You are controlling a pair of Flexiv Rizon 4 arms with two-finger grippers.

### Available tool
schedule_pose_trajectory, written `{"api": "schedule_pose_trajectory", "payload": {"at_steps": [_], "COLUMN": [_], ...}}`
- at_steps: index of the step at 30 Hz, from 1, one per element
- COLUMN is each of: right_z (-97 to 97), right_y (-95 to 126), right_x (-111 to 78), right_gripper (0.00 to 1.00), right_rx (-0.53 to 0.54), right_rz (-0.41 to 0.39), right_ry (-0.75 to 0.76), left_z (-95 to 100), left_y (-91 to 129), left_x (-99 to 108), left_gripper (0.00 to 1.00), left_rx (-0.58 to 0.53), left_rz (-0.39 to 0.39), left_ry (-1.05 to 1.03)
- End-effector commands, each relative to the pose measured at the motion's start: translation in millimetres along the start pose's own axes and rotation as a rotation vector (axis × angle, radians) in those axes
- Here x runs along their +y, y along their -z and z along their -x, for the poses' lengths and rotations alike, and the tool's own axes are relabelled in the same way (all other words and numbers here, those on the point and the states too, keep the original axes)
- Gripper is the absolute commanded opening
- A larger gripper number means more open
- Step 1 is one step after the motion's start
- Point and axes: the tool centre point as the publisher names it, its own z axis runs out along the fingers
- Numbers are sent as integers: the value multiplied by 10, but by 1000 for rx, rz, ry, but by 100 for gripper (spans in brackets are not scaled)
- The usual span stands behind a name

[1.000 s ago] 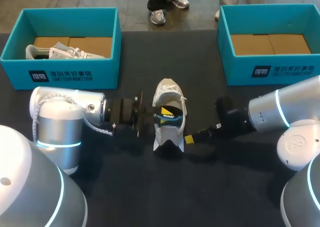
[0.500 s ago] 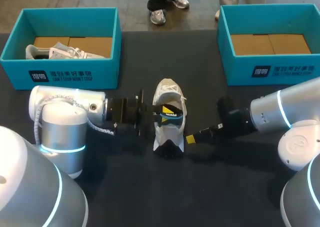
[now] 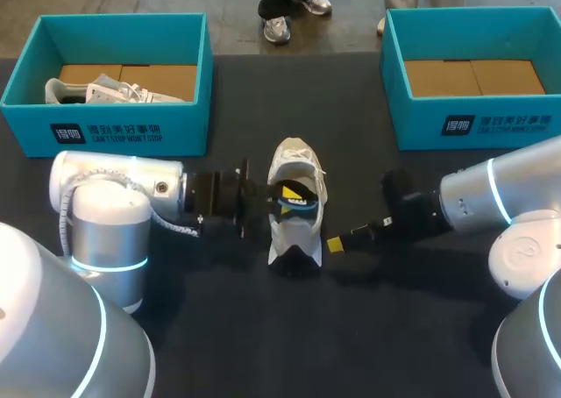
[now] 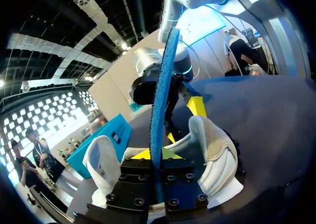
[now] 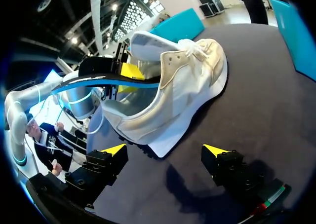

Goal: Take the shoe out of the shoebox, open the shoe tongue, remove and reinsert the insole, then place the shoe into the shoebox

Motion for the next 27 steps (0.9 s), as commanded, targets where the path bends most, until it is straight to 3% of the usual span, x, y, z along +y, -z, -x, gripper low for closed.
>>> {"api": "schedule_pose_trajectory", "payload": {"at_steps": [1,2,9,13,15,18,19,27], "right_z": [-6,-5,-12,-15,-17,-18,-18,-7], "right_y": [-26,-29,-55,-62,-66,-69,-72,-92], "right_x": [13,15,34,39,41,43,45,43], "right_gripper": [100,100,100,100,100,100,100,100], "right_rx": [-3,-3,-4,-5,-5,-5,-5,-3], "right_rz": [-1,-2,-5,-4,-4,-4,-4,-6], "right_ry": [-1,-2,-3,-3,-4,-4,-4,-7], "left_z": [-2,-4,-5,-14,-16,-5,5,22], "left_y": [40,46,70,81,83,86,87,89], "left_x": [-42,-57,-174,-220,-227,-219,-212,-239], "left_gripper": [87,90,81,82,69,64,58,45], "left_rx": [-5,-5,-12,-12,-9,-9,-10,-22], "left_rz": [-8,-11,-52,-69,-72,-74,-75,-103], "left_ry": [7,5,-7,-9,-11,-11,-8,1]}}
